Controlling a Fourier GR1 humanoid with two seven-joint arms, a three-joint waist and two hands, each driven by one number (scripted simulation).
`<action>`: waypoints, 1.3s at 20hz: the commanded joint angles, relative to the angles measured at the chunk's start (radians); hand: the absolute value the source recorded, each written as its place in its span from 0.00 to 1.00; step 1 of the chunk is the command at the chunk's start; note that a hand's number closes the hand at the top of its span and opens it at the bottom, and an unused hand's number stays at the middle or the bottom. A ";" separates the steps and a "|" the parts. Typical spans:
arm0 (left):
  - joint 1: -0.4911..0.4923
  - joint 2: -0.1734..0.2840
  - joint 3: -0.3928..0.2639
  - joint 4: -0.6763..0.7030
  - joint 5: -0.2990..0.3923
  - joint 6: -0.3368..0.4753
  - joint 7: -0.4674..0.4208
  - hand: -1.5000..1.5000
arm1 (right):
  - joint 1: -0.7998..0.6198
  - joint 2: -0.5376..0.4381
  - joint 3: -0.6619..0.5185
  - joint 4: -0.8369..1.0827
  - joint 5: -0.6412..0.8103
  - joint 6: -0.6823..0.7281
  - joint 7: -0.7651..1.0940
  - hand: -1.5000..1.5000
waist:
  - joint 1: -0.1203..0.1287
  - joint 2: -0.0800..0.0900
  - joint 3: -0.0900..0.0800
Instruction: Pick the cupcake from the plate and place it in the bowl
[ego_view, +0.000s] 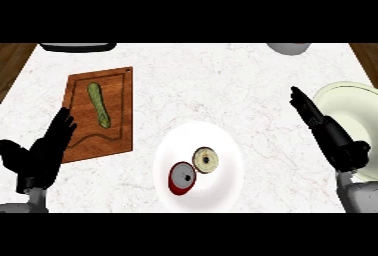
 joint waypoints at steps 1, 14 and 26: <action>-0.017 -0.011 0.016 0.059 -0.036 -0.028 -0.067 0.50 | -0.064 0.023 -0.003 0.033 0.006 0.059 -0.049 1.00 | 0.000 -0.018 0.003; -0.094 0.083 0.045 -0.062 -0.111 0.057 0.006 0.50 | 0.207 0.025 0.287 -0.412 0.583 -0.345 0.149 0.00 | -0.046 -0.033 0.003; -0.143 -0.020 0.016 -0.057 -0.204 0.054 0.024 0.50 | 0.048 0.051 0.273 -0.602 0.720 -0.061 0.551 0.00 | 0.002 -0.018 0.002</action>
